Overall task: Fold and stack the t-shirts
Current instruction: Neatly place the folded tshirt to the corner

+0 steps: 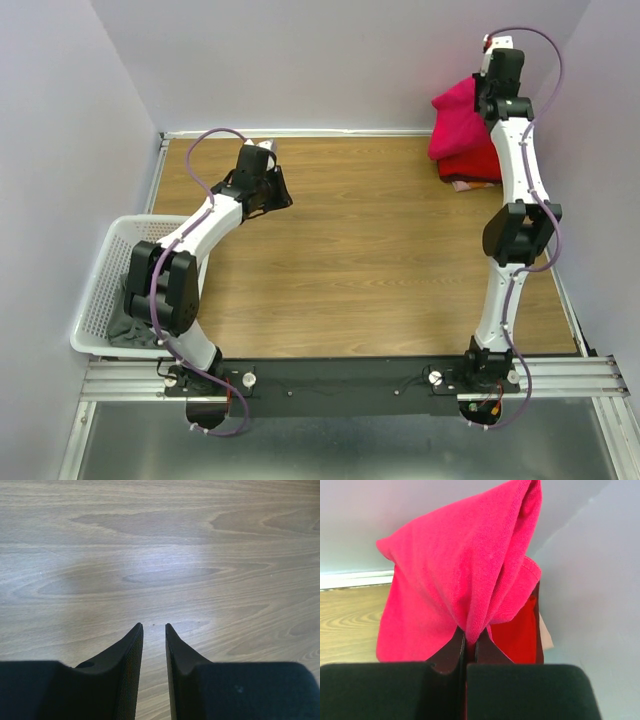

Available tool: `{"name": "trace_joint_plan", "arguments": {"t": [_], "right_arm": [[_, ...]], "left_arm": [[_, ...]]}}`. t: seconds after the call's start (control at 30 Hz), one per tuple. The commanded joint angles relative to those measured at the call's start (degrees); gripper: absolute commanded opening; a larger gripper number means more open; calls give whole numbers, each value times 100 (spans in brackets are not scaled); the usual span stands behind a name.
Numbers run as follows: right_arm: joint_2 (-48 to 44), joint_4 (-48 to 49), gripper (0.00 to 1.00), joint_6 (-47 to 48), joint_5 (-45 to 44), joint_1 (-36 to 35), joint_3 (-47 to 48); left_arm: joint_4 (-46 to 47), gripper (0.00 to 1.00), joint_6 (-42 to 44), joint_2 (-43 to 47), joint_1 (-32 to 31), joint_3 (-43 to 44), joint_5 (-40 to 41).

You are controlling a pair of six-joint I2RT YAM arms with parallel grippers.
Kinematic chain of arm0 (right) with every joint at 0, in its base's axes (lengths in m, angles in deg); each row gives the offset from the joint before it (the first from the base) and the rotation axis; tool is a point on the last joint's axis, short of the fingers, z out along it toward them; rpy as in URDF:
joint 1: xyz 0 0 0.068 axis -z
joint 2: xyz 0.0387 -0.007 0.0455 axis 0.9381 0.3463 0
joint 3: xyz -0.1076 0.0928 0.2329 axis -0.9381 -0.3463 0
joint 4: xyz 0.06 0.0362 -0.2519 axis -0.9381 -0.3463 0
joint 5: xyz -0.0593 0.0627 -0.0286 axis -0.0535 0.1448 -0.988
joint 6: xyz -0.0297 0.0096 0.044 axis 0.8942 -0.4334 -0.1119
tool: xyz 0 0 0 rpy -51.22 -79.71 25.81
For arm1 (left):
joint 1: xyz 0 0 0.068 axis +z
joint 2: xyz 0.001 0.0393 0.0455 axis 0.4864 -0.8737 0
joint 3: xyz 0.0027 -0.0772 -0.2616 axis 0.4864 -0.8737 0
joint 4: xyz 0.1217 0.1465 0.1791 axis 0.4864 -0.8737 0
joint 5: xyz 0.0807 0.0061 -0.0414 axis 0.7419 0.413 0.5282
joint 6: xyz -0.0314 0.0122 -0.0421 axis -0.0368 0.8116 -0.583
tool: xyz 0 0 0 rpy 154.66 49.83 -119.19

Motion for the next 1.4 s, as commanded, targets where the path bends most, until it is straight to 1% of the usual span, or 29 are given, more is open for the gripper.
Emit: {"name": "trace_joint_plan", "arguments": {"t": [0.0, 0.13, 0.2, 0.23, 0.27, 0.3, 0.33, 0.57, 0.73, 0.9, 0.97, 1.03, 1.1, 1.13, 1.17, 1.2, 1.23, 1.27, 1.33, 1.37], "right_arm": [[-383, 183, 1, -213, 226, 357, -314], [-77, 219, 0, -423, 209, 717, -560], [47, 210, 31, -730, 156, 920, -648], [91, 210, 49, -827, 156, 964, -753], [152, 219, 84, -967, 78, 1008, -823], [179, 210, 96, -1030, 77, 999, -824], [196, 201, 100, -1065, -10, 999, -798], [-93, 166, 100, -1689, 296, 990, -745], [-348, 157, 100, -2234, 1025, 964, -1070], [-673, 166, 100, -2682, 1193, 657, -1632], [-813, 227, 100, -2788, 1228, 482, -2001], [-1086, 297, 100, -2884, 957, 113, -2299], [-1305, 508, 100, -3016, 894, -361, -2887], [-1559, 604, 100, -3077, 868, -528, -3125], [-1700, 832, 100, -3122, 911, -687, -3666], [-1832, 956, 100, -3174, 903, -958, -3933], [-2164, 1087, 100, -3366, 886, -1082, -4188], [-2307, 1350, 100, -3455, 955, -1293, -4730], [-2606, 1527, 100, -3640, 974, -1557, -5199], [-2920, 1650, 100, -3649, 869, -1880, -5393]], "left_arm": [[93, 32, 32, -125, 36, -80, -203], [84, 32, 50, -187, 36, -71, -264], [67, 32, 67, -205, 36, -45, -273], [49, 32, 76, -214, 36, -36, -273], [31, 32, 85, -240, 36, -27, -282], [31, 32, 94, -240, 36, -27, -282], [31, 32, 94, -240, 36, -19, -273], [93, 32, 15, -196, 36, -71, -317], [119, 32, 6, -143, 36, -89, -352], [119, 32, -12, -47, 36, -89, -352], [137, 32, -38, -12, 36, -106, -326], [146, 32, -56, 23, 36, -115, -335], [189, 32, -100, 102, 27, -176, -335], [224, 32, -126, 129, 9, -212, -326], [277, 32, -152, 190, 9, -282, -317], [321, 32, -196, 225, -8, -334, -300], [356, 32, -214, 252, -34, -379, -300], [409, 32, -231, 296, -52, -449, -300], [453, 32, -275, 340, -113, -519, -273], [471, 32, -284, 392, -175, -572, -256]]}}
